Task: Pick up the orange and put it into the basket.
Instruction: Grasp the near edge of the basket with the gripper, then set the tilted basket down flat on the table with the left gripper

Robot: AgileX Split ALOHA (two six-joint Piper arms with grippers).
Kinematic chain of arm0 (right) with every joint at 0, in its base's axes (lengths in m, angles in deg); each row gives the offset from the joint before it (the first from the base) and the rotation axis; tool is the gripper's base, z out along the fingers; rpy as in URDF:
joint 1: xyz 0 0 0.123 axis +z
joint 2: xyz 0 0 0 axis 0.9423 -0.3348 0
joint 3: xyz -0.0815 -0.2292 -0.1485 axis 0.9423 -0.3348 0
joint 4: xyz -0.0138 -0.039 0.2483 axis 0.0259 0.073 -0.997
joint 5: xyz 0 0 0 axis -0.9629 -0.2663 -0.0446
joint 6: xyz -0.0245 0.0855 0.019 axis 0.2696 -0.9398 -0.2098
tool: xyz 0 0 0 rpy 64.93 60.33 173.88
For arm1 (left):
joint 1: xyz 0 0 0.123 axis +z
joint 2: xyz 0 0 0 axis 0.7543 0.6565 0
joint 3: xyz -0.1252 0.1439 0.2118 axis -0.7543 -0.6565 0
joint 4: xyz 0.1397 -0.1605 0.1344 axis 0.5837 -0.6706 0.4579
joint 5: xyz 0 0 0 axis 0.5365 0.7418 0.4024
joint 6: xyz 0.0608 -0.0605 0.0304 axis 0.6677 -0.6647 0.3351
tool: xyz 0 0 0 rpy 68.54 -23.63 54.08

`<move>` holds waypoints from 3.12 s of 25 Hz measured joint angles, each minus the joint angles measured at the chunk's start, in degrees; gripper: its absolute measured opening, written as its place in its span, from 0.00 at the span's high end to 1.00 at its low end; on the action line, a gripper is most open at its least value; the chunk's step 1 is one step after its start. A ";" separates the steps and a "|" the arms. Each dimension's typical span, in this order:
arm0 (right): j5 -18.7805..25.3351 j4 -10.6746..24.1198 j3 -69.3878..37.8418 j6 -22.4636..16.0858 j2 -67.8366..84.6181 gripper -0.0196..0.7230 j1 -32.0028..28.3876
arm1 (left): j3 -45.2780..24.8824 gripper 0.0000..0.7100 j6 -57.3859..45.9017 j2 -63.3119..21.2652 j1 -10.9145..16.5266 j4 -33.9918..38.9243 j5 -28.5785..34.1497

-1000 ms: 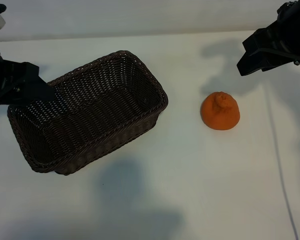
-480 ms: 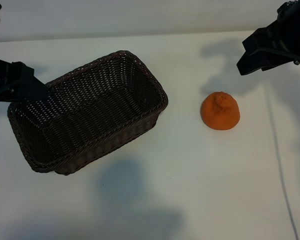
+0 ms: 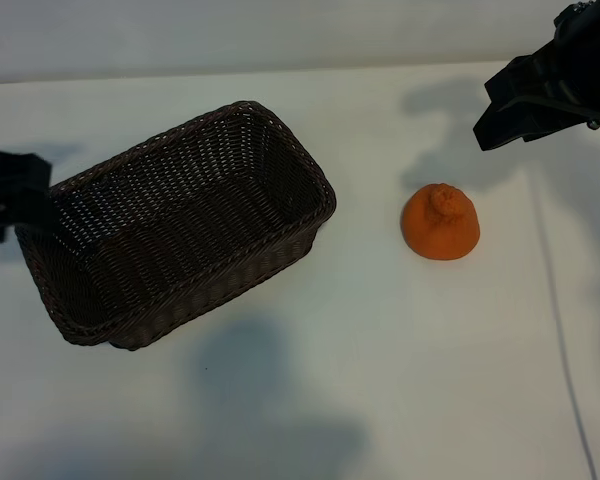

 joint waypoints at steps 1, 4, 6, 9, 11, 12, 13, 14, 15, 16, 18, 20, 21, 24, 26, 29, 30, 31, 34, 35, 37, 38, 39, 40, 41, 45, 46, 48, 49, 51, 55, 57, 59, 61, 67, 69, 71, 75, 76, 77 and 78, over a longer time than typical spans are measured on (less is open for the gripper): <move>0.00 0.00 0.00 0.00 0.00 0.36 0.00 | 0.00 0.21 -2.32 0.00 0.00 2.64 0.12; 0.00 0.00 0.00 0.00 0.00 0.36 0.00 | 0.00 0.21 -8.35 0.00 0.00 7.24 0.89; 0.00 0.00 0.00 0.00 0.00 0.36 0.00 | 0.00 0.21 -10.09 0.00 0.00 7.91 1.19; 0.00 0.00 0.00 0.00 0.00 0.36 0.00 | 0.00 0.21 -12.07 0.17 0.00 8.13 0.62; 0.00 0.00 0.00 0.00 0.00 0.36 0.00 | 0.00 0.21 -13.37 0.54 0.00 8.13 -0.48; 0.00 0.00 0.00 0.00 0.00 0.36 0.00 | -0.14 0.21 -13.91 0.81 0.00 8.13 -1.18; 0.00 0.00 0.00 0.00 0.00 0.36 0.00 | -0.43 0.21 -14.46 1.37 0.00 8.13 -1.91; 0.00 0.00 0.00 0.00 0.00 0.36 0.00 | -0.79 0.21 -14.88 2.07 0.00 8.13 -2.64; 0.00 0.00 0.00 0.00 0.00 0.36 0.00 | -1.39 0.21 -15.33 2.96 0.00 8.13 -3.87; 0.00 0.00 0.00 0.00 0.00 0.36 0.00 | -2.03 0.21 -15.95 3.74 0.00 8.13 -5.28; 0.00 0.00 0.00 0.00 0.00 0.36 0.00 | -3.28 0.21 -17.18 5.68 0.00 8.07 -8.36; 0.00 0.00 0.00 0.00 0.00 0.36 0.00 | -4.35 0.21 -17.60 7.48 0.00 8.07 -10.18; 0.00 0.00 0.00 0.00 0.00 0.36 0.00 | -4.74 0.21 -17.69 8.44 0.00 8.07 -10.62; 0.05 0.00 0.00 0.00 0.00 0.36 0.00 | -6.22 0.21 -17.79 10.80 0.00 7.75 -13.44; 0.05 0.00 0.00 0.00 0.00 0.36 0.00 | -7.28 0.21 -17.79 12.18 0.00 6.54 -16.19; 0.05 0.00 0.00 0.00 0.00 0.36 0.00 | -8.16 0.21 -17.79 14.70 0.00 5.31 -18.64; 0.05 0.00 0.00 0.00 0.00 0.36 0.00 | -8.34 0.21 -17.79 15.67 0.00 5.16 -19.30; 0.05 0.00 0.00 0.00 0.00 0.36 0.00 | -8.35 0.21 -17.79 16.82 0.00 5.02 -19.94; 0.05 0.00 0.00 0.00 0.00 0.36 0.00 | -8.40 0.21 -17.05 19.37 0.00 2.57 -21.67; 0.05 0.00 0.00 0.00 0.00 0.36 0.00 | -8.40 0.22 -16.39 19.76 0.00 1.72 -21.87; 0.05 0.00 0.00 0.00 0.00 0.36 0.00 | -8.46 0.30 -15.45 19.92 0.00 0.64 -21.96; 0.05 0.00 0.00 0.00 0.00 0.36 0.00 | -8.46 0.39 -15.24 19.92 0.00 0.51 -21.96; 0.05 0.00 0.00 0.00 0.00 0.36 0.00 | -8.46 0.54 -15.18 19.92 0.00 0.51 -21.96; 0.05 0.00 0.00 0.00 0.00 0.36 0.00 | -8.46 0.71 -15.42 19.92 0.00 0.57 -21.96; 0.05 0.00 0.00 0.00 0.00 0.36 0.00 | -8.46 0.76 -15.84 19.92 0.02 -0.27 -22.63; 0.05 0.00 0.00 0.00 0.00 0.36 0.00 | -8.46 0.77 -15.42 19.97 0.02 -0.70 -21.78; 0.05 0.00 0.00 0.00 0.00 0.36 0.00 | -8.46 0.77 -15.42 19.96 0.02 -0.70 -21.73; 0.05 0.00 0.00 0.00 0.00 0.36 0.00 | -8.46 0.77 -15.42 19.96 0.02 -0.74 -21.29; 0.05 0.00 0.00 0.00 0.00 0.36 0.00 | -8.46 0.77 -15.42 19.96 0.02 -0.74 -20.93; 0.05 0.00 0.00 0.00 0.00 0.36 0.00 | -7.92 0.77 -15.45 19.71 0.02 -0.74 -19.32; 0.05 -0.01 0.00 0.00 0.00 0.36 0.00 | -4.54 0.78 -14.23 17.59 0.02 0.11 -13.84; 0.05 -0.06 0.00 0.00 0.00 0.36 0.00 | -2.04 0.78 -13.67 15.88 0.02 0.92 -10.90; 0.05 -0.06 0.00 0.00 0.00 0.36 0.00 | 1.17 0.78 -12.77 14.70 0.02 1.85 -7.20; 0.05 -0.06 0.00 0.00 0.00 0.36 0.00 | 4.17 0.78 -12.15 14.11 0.02 2.16 -3.83; 0.05 -0.06 0.00 0.00 0.00 0.36 0.00 | 9.03 0.78 -9.96 13.96 0.02 2.02 1.73; 0.05 -0.06 0.00 0.00 0.00 0.36 0.00 | 9.18 0.78 -9.45 13.96 0.02 1.87 1.83; 0.05 -0.07 0.00 0.00 0.00 0.36 0.00 | 9.18 0.78 -8.96 13.96 0.02 1.47 1.89; 0.05 -0.12 0.00 0.00 0.00 0.36 0.00 | 9.18 0.78 -4.97 14.02 0.02 -0.80 1.76; 0.05 -0.12 0.00 0.00 0.00 0.36 0.00 | 9.18 0.78 -3.71 14.18 0.02 -2.30 1.61; 0.05 -0.12 0.00 0.00 0.00 0.36 0.00 | 9.18 0.78 -2.12 14.42 0.02 -4.22 1.46; 0.05 -0.12 0.00 0.00 0.00 0.36 0.00 | 9.18 0.78 -0.63 14.76 0.02 -5.93 1.34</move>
